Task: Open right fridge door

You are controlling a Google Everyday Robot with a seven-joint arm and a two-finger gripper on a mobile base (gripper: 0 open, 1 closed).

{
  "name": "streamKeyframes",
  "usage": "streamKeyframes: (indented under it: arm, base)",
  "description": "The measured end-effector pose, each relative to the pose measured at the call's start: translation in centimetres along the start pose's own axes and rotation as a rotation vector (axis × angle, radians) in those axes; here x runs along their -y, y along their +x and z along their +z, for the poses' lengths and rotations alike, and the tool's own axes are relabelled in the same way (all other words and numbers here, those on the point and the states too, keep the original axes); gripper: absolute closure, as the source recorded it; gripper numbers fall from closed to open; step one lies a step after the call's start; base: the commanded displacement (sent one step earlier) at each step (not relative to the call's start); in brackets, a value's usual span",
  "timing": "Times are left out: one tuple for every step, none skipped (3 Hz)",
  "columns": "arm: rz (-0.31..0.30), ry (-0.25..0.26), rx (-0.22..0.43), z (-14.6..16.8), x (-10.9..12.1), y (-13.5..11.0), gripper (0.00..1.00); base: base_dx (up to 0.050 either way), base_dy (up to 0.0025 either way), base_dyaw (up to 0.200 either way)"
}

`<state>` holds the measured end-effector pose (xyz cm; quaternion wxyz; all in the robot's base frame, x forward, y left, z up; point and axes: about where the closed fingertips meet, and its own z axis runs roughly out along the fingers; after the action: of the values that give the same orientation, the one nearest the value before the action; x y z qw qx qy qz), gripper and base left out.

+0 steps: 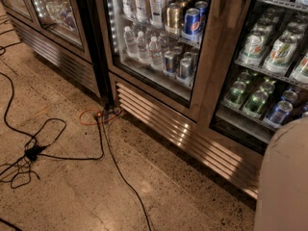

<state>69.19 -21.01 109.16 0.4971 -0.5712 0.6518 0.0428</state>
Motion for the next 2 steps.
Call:
streamKeyframes:
  arm:
    - [0.0,0.001,0.0,-1.17,-0.04,-0.71,1.0]
    - [0.0,0.001,0.0,-1.17,-0.04,-0.71,1.0]
  base:
    - [-0.049,-0.00005,0.0]
    - [-0.048,-0.00001,0.0]
